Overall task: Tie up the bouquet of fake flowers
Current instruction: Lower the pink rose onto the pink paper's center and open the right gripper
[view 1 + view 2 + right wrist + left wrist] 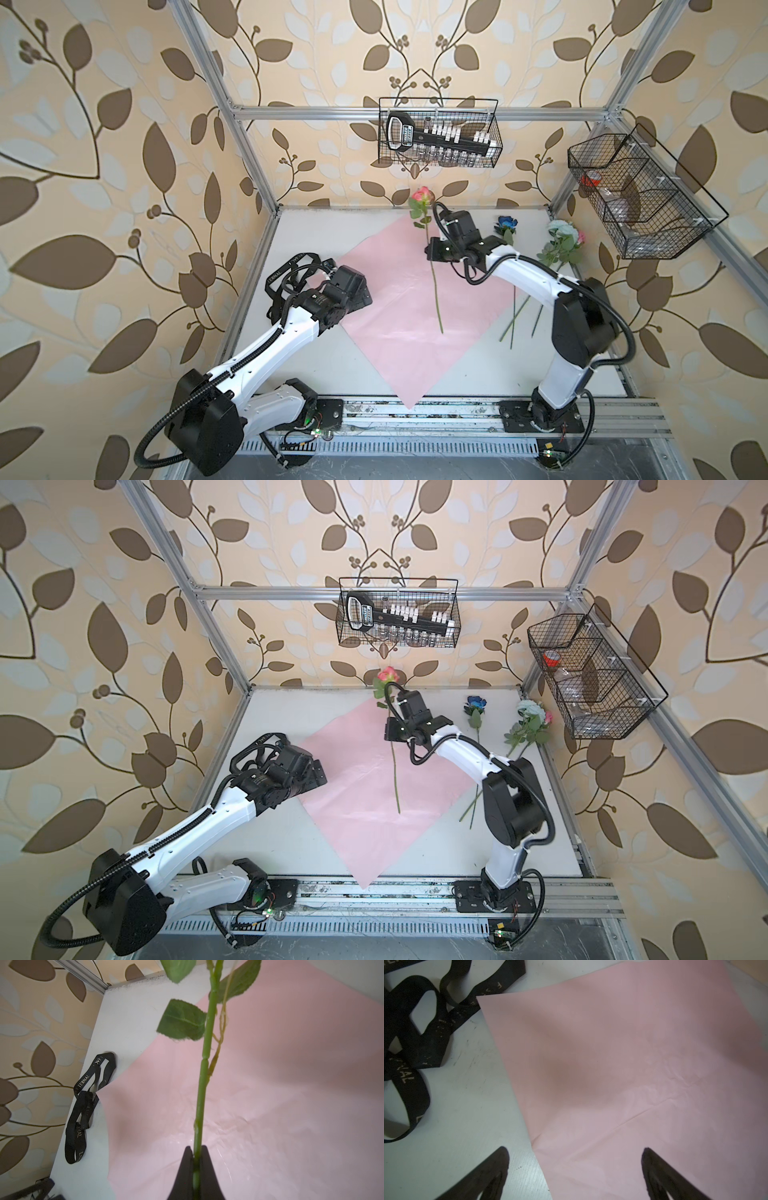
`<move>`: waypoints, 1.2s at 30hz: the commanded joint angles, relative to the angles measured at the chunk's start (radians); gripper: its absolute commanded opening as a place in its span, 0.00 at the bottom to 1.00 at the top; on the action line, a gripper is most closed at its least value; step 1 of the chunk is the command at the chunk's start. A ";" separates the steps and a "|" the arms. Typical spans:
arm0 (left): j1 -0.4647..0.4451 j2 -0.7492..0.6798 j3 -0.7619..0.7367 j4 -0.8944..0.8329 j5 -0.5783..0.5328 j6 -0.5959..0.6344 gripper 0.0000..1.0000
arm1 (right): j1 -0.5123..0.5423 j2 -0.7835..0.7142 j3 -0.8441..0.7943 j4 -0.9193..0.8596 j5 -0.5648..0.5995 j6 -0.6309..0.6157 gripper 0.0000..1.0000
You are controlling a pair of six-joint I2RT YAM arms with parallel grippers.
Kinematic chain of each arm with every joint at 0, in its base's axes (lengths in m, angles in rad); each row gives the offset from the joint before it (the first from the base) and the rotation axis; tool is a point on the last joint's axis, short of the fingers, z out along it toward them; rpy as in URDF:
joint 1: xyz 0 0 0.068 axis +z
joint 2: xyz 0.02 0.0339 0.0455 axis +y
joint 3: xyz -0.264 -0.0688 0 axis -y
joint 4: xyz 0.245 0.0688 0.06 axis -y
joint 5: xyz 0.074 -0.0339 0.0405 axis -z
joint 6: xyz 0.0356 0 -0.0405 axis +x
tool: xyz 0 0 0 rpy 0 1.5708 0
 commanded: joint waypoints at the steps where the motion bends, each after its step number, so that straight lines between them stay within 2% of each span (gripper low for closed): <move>1: 0.002 -0.050 -0.043 0.046 0.070 -0.021 0.99 | 0.002 0.124 0.129 0.015 0.013 0.038 0.00; 10: 0.002 -0.022 -0.067 0.054 0.099 -0.006 0.99 | -0.013 0.400 0.415 -0.005 0.001 0.057 0.00; 24: 0.002 -0.014 -0.078 0.073 0.114 0.000 0.99 | -0.038 0.498 0.366 0.026 -0.042 0.131 0.00; 30: 0.002 0.002 -0.076 0.078 0.124 0.003 0.99 | -0.044 0.538 0.369 0.024 -0.054 0.132 0.07; 36: 0.002 0.003 -0.070 0.071 0.122 0.005 0.99 | -0.046 0.542 0.381 0.023 -0.071 0.122 0.31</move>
